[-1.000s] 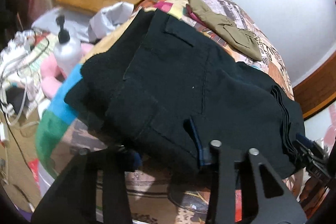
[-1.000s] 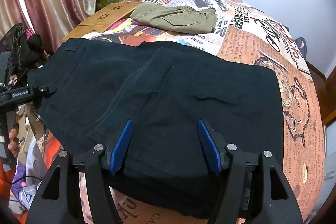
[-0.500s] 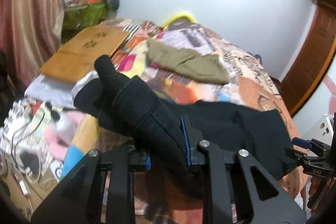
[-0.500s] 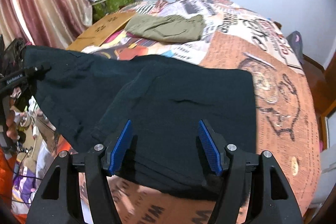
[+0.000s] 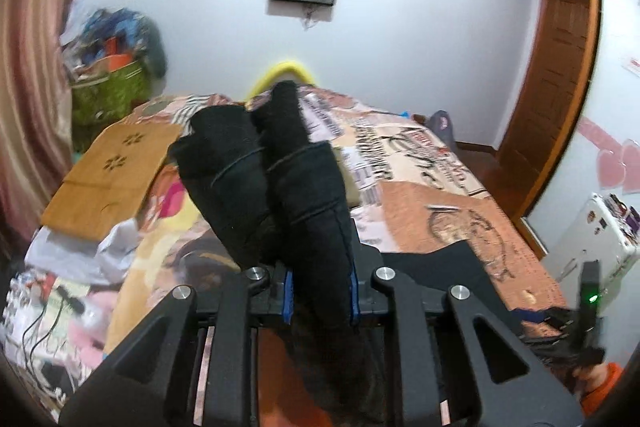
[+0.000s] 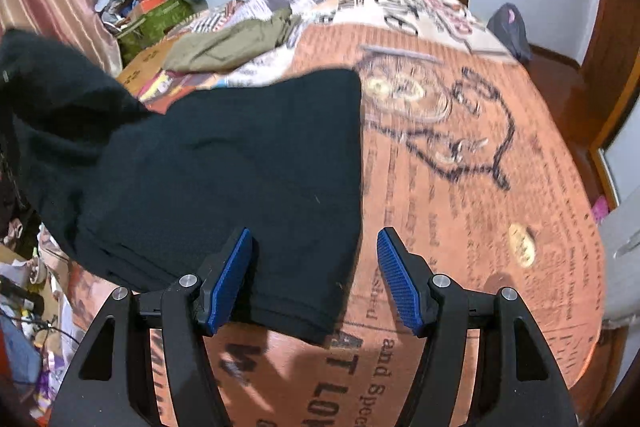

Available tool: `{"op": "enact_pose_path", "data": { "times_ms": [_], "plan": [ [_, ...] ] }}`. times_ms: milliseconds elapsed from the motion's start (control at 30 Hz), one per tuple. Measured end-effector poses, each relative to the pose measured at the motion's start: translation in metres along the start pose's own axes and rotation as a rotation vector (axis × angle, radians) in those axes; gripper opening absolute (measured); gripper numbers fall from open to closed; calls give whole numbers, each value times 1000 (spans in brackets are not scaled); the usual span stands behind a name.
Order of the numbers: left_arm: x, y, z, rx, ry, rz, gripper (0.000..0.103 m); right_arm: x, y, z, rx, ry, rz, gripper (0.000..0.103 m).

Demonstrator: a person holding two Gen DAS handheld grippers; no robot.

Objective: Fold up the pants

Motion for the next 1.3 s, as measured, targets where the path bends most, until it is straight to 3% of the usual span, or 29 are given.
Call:
{"op": "enact_pose_path", "data": {
  "times_ms": [300,467,667,967,1300],
  "plan": [
    [-22,-35,78,-88,141,15,15,-1,-3,1,-27,-50,18,64],
    [-43,-36,136,-155,232,-18,15,-1,-2,2,-46,-72,26,64],
    [-57,-19,188,-236,292,-56,15,-1,-2,1,-39,-80,28,64],
    [-64,22,224,-263,389,-138,15,13,-3,11,-82,-103,34,64],
    [-77,75,254,-344,402,-251,18,51,1,42,-104,-40,84,64]
  ]
}}
Point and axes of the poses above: each gripper's, at about its wrist camera, not at the fingertips, and x roughly against the way its jaws point, z to its right, y to its underside, the point moved 10 cm from there along -x, roughly the way its jaws point, and after that the axes turned 15 degrees about -x, right-handed, at the moved point
